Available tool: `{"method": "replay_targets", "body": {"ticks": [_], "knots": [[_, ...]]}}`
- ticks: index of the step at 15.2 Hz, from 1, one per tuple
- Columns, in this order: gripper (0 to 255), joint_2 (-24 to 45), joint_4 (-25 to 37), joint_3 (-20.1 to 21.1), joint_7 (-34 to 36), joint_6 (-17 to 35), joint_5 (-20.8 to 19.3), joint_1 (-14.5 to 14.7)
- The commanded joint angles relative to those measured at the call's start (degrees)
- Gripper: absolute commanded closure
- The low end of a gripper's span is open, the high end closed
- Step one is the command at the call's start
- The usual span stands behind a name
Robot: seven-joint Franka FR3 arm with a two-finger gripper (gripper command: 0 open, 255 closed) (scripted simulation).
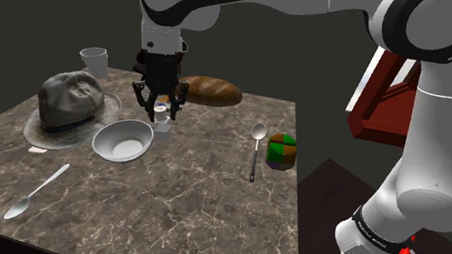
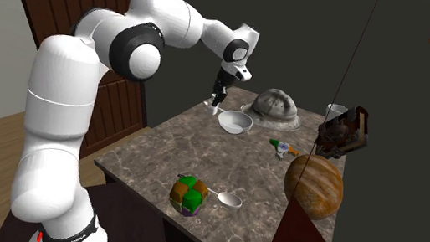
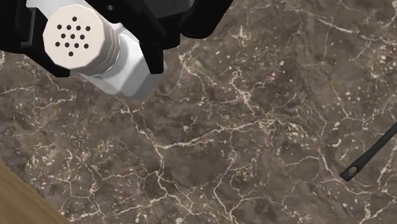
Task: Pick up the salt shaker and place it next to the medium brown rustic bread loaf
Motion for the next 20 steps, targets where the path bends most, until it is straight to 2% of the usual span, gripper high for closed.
{"method": "replay_targets", "body": {"ticks": [1,11,20], "knots": [[255,-1.1,-1.5,-0.8,-2.7,-0.3,0.3,-1.9],[255,-2.3,-2.3,-5.1,-14.5,-3.9,0.0,-10.2],[255,1.3,3.5,-9.1,-24.1,-8.6,-1.8,-16.6]]}}
